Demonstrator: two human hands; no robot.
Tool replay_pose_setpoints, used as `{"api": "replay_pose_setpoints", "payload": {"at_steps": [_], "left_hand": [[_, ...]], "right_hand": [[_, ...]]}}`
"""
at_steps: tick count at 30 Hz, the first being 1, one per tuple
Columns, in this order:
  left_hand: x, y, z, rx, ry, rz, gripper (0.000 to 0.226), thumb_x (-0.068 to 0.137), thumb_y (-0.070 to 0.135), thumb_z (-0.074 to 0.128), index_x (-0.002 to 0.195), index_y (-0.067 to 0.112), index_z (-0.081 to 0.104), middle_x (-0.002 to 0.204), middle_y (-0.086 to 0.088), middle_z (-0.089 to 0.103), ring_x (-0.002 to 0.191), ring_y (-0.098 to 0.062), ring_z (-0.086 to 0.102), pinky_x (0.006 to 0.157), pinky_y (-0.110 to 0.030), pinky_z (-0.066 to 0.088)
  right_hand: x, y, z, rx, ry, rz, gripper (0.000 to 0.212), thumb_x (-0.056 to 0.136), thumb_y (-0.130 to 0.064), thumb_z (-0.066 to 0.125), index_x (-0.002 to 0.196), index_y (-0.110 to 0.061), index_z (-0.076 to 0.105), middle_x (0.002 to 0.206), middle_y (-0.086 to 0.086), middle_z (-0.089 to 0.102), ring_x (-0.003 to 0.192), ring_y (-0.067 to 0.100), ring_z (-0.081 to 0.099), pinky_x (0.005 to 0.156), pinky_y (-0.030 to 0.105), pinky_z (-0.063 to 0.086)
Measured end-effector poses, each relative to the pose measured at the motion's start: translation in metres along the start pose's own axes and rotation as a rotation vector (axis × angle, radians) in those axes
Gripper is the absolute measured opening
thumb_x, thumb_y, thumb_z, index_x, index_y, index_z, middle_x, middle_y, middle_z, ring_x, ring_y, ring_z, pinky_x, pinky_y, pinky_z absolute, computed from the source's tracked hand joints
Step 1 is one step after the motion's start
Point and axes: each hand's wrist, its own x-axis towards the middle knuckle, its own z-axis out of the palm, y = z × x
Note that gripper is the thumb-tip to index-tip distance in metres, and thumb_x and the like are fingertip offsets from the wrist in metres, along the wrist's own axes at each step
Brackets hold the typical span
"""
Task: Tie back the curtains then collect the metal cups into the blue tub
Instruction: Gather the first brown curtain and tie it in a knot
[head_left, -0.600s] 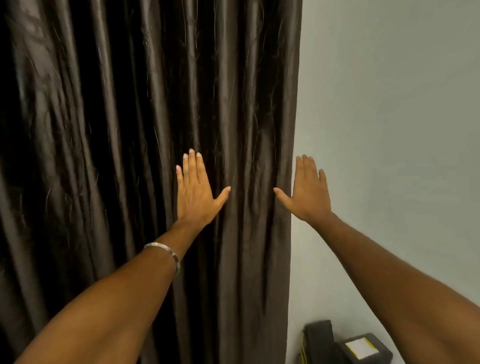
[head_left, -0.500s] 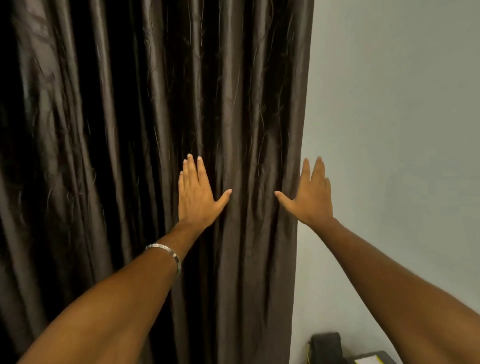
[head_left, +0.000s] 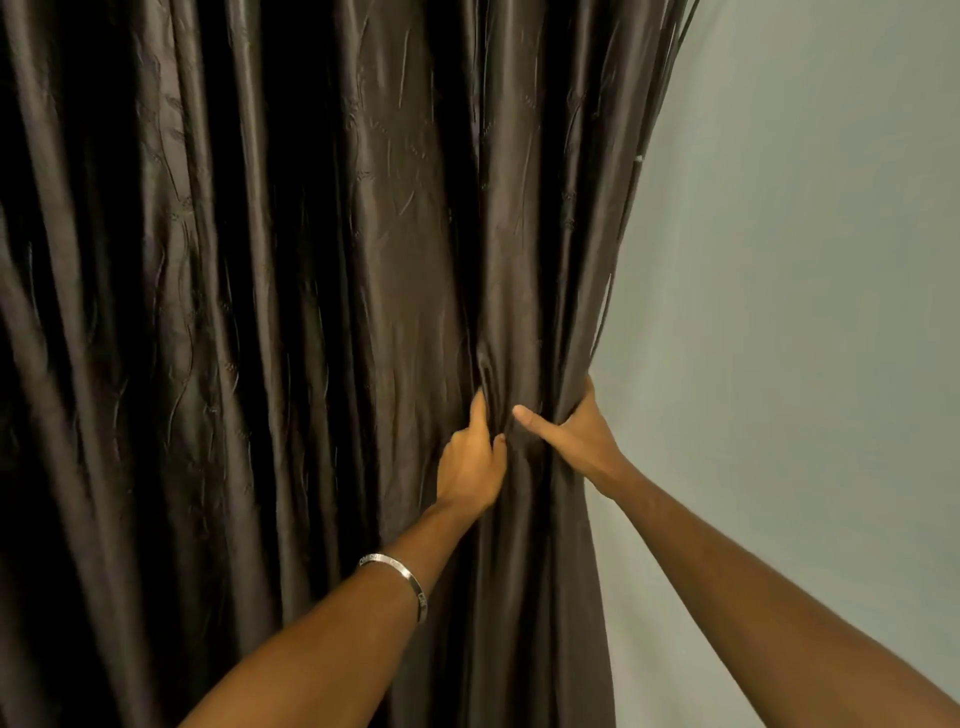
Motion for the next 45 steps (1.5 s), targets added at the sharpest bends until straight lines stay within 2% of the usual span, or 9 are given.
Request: {"api": "replay_pose_setpoints", "payload": {"at_steps": [5, 9, 13, 18, 25, 33, 38, 42, 45], "left_hand": [[0.011, -0.004, 0.005, -0.132, -0.132, 0.095, 0.05, 0.093, 0.013, 0.05, 0.142, 0.017, 0.043, 0.124, 0.0, 0.066, 0.111, -0.017, 0.064, 0.094, -0.04, 0.054], [0.004, -0.014, -0.009, -0.176, -0.16, 0.129, 0.045, 0.092, 0.028, 0.061, 0.136, 0.028, 0.053, 0.118, 0.012, 0.069, 0.109, -0.001, 0.064, 0.092, -0.02, 0.052], [-0.008, -0.037, -0.043, -0.027, 0.332, 0.182, 0.021, 0.09, 0.034, 0.063, 0.11, 0.028, 0.067, 0.097, 0.011, 0.073, 0.09, -0.006, 0.068, 0.077, -0.027, 0.055], [-0.003, -0.069, -0.082, 0.13, 0.71, -0.012, 0.061, 0.084, 0.035, 0.07, 0.135, 0.014, 0.047, 0.146, -0.013, 0.039, 0.132, -0.03, 0.039, 0.106, -0.046, 0.034], [0.009, -0.067, -0.068, -0.515, -0.059, -0.279, 0.089, 0.096, 0.032, 0.057, 0.154, 0.032, -0.01, 0.152, -0.007, 0.041, 0.133, -0.018, 0.047, 0.116, -0.04, 0.034], [0.002, -0.032, -0.051, -0.551, -0.315, -0.092, 0.039, 0.098, 0.013, 0.047, 0.136, 0.016, 0.054, 0.127, 0.002, 0.064, 0.112, -0.007, 0.061, 0.102, -0.027, 0.046], [-0.003, -0.054, -0.078, -0.404, 0.283, -0.087, 0.019, 0.091, 0.017, 0.056, 0.099, 0.023, 0.072, 0.081, 0.007, 0.075, 0.079, -0.009, 0.07, 0.082, -0.036, 0.058], [-0.006, -0.076, -0.124, -0.188, 0.909, -0.183, 0.012, 0.089, 0.021, 0.056, 0.101, 0.023, 0.055, 0.088, 0.0, 0.061, 0.081, -0.022, 0.06, 0.076, -0.043, 0.051], [0.002, -0.104, -0.144, -0.203, 0.877, -0.254, 0.028, 0.089, 0.034, 0.057, 0.112, 0.02, 0.053, 0.107, -0.001, 0.059, 0.098, -0.021, 0.058, 0.09, -0.046, 0.05]], "right_hand": [[0.019, -0.005, 0.033, 0.078, 0.035, 0.069, 0.098, 0.061, -0.051, 0.088, 0.143, -0.024, 0.042, 0.123, -0.01, 0.063, 0.108, 0.006, 0.063, 0.096, 0.028, 0.052], [0.029, -0.007, 0.045, 0.07, 0.143, 0.161, 0.053, 0.079, -0.034, 0.078, 0.124, -0.009, 0.063, 0.113, 0.008, 0.071, 0.104, 0.024, 0.068, 0.093, 0.038, 0.055], [0.033, -0.007, 0.041, 0.093, 0.215, 0.226, 0.053, 0.09, -0.03, 0.067, 0.133, -0.002, 0.054, 0.127, 0.013, 0.063, 0.112, 0.031, 0.062, 0.094, 0.029, 0.047], [0.032, -0.007, 0.036, 0.149, 0.221, 0.231, 0.051, 0.096, -0.026, 0.059, 0.141, -0.004, 0.047, 0.136, 0.014, 0.057, 0.119, 0.031, 0.057, 0.097, 0.028, 0.042], [0.014, -0.023, 0.07, 0.31, 0.026, 0.121, 0.062, 0.084, -0.038, 0.073, 0.138, -0.02, 0.047, 0.117, -0.011, 0.059, 0.106, 0.008, 0.06, 0.092, 0.018, 0.046], [0.024, -0.04, 0.085, 0.361, -0.136, 0.209, 0.037, 0.08, -0.029, 0.08, 0.113, -0.018, 0.068, 0.109, 0.001, 0.073, 0.09, 0.01, 0.071, 0.08, 0.023, 0.056], [0.03, -0.031, 0.073, 0.305, 0.055, 0.245, 0.063, 0.084, -0.038, 0.075, 0.136, -0.009, 0.054, 0.126, 0.005, 0.064, 0.108, 0.024, 0.063, 0.1, 0.035, 0.049], [0.032, -0.025, 0.063, 0.297, 0.121, 0.227, 0.07, 0.083, -0.042, 0.074, 0.14, -0.009, 0.051, 0.133, 0.008, 0.061, 0.114, 0.026, 0.06, 0.098, 0.031, 0.047], [0.029, -0.026, 0.063, 0.303, 0.101, 0.216, 0.071, 0.083, -0.043, 0.074, 0.14, -0.008, 0.05, 0.133, 0.008, 0.061, 0.109, 0.023, 0.06, 0.098, 0.03, 0.046]]}}
